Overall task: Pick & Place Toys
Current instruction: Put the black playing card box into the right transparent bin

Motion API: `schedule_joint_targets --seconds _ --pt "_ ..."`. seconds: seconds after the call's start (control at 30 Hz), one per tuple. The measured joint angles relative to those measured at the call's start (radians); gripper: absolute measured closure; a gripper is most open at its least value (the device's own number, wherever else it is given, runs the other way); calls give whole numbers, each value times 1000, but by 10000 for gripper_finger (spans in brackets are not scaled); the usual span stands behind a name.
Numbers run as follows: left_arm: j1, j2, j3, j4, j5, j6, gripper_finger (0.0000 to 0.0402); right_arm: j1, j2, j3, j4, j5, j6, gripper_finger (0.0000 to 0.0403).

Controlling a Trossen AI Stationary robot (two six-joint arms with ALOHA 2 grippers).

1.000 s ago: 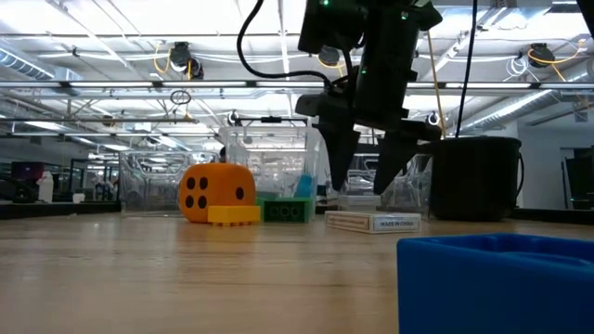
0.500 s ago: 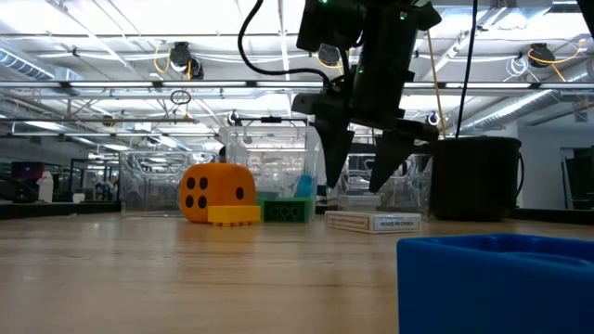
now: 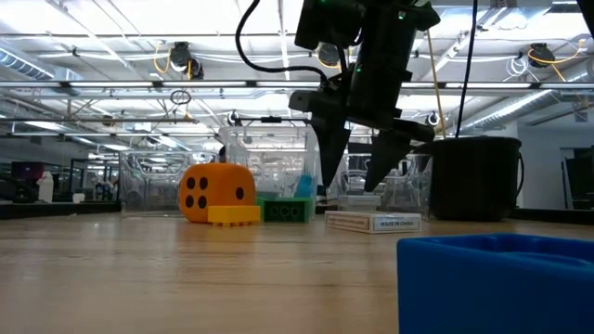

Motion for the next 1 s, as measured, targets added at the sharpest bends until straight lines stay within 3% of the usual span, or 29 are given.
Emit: schedule_joint_targets --seconds 0.13,0.43,1.0 --pt "0 0 0 0 0 0 304 0 0 0 0 0 -2 92" --pt "0 0 0 -1 0 0 304 8 0 -59 43 -23 1 7" --pt "0 0 0 -30 0 -4 304 29 -4 -199 209 -43 76 14"
